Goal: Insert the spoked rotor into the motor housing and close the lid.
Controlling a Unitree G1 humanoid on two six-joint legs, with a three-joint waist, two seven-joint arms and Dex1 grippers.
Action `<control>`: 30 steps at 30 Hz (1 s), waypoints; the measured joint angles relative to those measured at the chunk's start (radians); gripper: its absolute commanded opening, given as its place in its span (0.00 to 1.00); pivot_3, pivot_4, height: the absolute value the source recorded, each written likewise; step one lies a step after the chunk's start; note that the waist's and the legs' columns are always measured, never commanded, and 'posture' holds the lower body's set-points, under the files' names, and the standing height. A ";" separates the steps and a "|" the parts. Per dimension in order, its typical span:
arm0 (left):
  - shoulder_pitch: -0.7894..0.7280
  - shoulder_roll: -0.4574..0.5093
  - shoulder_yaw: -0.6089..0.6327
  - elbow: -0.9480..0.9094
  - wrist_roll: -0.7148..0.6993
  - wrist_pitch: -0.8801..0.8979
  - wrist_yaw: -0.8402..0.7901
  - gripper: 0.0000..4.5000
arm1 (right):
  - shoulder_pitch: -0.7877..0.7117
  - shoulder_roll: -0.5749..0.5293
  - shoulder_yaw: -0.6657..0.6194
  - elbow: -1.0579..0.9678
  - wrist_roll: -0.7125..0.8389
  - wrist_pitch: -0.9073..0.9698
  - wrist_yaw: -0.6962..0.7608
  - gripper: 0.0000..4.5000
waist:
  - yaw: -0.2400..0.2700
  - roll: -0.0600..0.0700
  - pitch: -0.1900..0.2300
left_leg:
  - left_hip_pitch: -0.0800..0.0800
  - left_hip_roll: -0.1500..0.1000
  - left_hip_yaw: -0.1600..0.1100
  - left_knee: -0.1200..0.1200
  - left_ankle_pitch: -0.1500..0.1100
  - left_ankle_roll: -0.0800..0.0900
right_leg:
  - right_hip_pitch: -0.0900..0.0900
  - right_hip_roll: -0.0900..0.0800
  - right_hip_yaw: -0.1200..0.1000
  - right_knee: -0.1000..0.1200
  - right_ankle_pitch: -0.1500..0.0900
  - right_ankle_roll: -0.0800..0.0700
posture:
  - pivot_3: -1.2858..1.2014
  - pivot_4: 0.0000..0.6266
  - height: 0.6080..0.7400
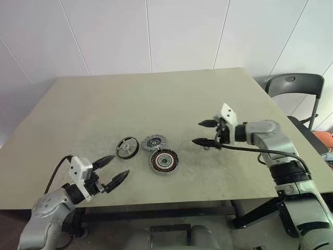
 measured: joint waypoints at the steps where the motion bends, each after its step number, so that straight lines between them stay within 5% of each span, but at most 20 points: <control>1: 0.000 0.009 0.000 -0.010 -0.007 0.008 -0.011 1.00 | 0.018 0.002 0.000 0.029 -0.002 -0.017 -0.003 0.99 | 0.000 0.000 0.000 | 0.000 0.000 0.000 0.001 0.000 0.000 | 0.000 0.000 0.000 0.000 0.000 0.000 | 0.52 0.00 1.00; 11: -0.038 0.053 -0.002 -0.016 -0.018 0.019 -0.056 1.00 | 0.045 0.081 -0.002 0.252 -0.032 -0.130 -0.081 0.99 | 0.002 0.001 0.000 | 0.000 0.000 0.001 0.001 0.000 0.000 | 0.001 0.000 0.000 0.000 0.002 -0.002 | 0.52 0.00 1.00; 28: -0.067 0.041 -0.020 0.086 0.008 -0.045 -0.123 1.00 | 0.041 0.056 -0.020 0.388 -0.058 -0.312 -0.065 0.99 | 0.019 0.001 0.000 | 0.006 0.000 0.001 0.002 0.000 0.000 | 0.007 0.000 0.000 0.000 0.000 -0.001 | 0.52 0.00 1.00; 30: -0.070 0.040 -0.020 0.103 0.014 -0.061 -0.133 1.00 | 0.048 0.052 -0.027 0.383 -0.059 -0.312 -0.065 0.91 | 0.025 0.001 0.000 | 0.006 0.000 0.001 0.002 0.000 0.000 | 0.007 0.000 0.000 0.000 0.000 -0.001 | 0.52 0.00 1.00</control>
